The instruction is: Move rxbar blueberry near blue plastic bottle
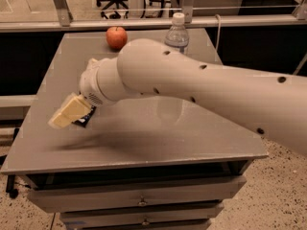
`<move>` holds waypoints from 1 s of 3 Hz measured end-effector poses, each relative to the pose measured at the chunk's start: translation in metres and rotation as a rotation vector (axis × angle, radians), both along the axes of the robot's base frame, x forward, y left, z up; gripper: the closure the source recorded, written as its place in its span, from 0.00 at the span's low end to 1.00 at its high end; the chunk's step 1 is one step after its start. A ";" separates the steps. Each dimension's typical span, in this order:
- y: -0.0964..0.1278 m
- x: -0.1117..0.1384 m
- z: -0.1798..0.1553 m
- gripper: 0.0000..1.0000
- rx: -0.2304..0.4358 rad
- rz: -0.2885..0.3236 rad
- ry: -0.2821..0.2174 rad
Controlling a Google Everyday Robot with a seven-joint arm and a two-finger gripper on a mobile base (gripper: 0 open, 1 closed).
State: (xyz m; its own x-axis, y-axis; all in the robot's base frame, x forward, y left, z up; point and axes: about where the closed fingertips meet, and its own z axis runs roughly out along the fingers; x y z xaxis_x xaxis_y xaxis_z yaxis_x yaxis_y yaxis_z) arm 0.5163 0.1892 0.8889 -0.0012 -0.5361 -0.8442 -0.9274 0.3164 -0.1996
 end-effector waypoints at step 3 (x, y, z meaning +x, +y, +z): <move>-0.012 0.011 -0.040 0.00 -0.044 0.000 0.067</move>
Offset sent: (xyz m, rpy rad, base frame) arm 0.0166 -0.0246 -0.0485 -0.0623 0.0822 -0.0154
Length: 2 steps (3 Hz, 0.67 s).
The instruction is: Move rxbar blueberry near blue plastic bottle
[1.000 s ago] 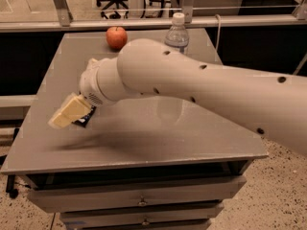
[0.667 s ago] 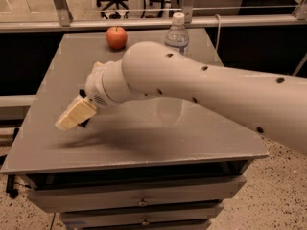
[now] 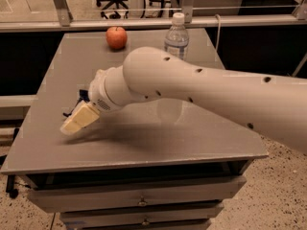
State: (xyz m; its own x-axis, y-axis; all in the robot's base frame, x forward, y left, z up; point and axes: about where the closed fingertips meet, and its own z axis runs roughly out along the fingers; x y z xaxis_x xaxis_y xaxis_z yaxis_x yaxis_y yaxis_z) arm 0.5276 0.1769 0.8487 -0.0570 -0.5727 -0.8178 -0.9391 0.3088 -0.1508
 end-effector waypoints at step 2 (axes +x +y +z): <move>0.011 0.000 -0.018 0.39 0.020 0.013 0.044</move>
Offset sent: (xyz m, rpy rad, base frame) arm 0.0009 0.0127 -0.0313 0.0325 0.0775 0.0045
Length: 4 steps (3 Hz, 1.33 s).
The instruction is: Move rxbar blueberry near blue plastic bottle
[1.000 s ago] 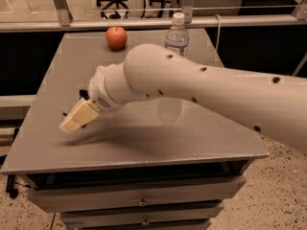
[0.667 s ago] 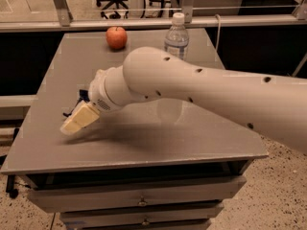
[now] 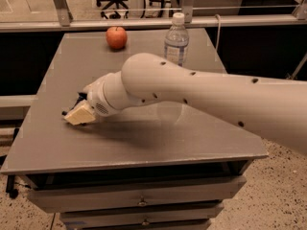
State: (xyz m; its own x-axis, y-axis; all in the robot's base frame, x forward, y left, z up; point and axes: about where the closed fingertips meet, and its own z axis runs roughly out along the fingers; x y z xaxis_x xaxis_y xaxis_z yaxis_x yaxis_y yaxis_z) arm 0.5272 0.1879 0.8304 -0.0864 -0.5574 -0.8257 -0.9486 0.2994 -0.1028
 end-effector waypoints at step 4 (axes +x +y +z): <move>-0.034 0.009 0.049 1.00 -0.082 -0.008 -0.066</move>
Offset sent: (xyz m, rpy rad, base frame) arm 0.0039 -0.0194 0.0132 -0.0267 -0.0083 -0.0203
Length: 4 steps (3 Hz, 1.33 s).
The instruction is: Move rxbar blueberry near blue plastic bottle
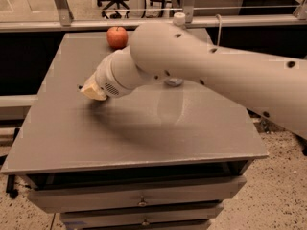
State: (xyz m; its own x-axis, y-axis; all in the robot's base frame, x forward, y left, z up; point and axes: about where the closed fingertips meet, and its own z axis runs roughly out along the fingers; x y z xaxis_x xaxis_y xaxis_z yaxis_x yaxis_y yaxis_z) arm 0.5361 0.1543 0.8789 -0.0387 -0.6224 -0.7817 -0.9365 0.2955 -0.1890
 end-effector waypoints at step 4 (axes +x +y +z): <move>-0.146 -0.022 0.049 1.00 -0.227 -0.215 -0.085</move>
Offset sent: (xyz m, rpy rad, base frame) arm -0.0047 -0.1136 0.0675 -0.2052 -0.1061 -0.1530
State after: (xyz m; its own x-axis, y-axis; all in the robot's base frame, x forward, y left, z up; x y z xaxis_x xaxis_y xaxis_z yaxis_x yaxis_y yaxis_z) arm 0.5143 0.0085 0.9283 -0.1288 -0.7657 -0.6302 -0.8349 0.4266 -0.3478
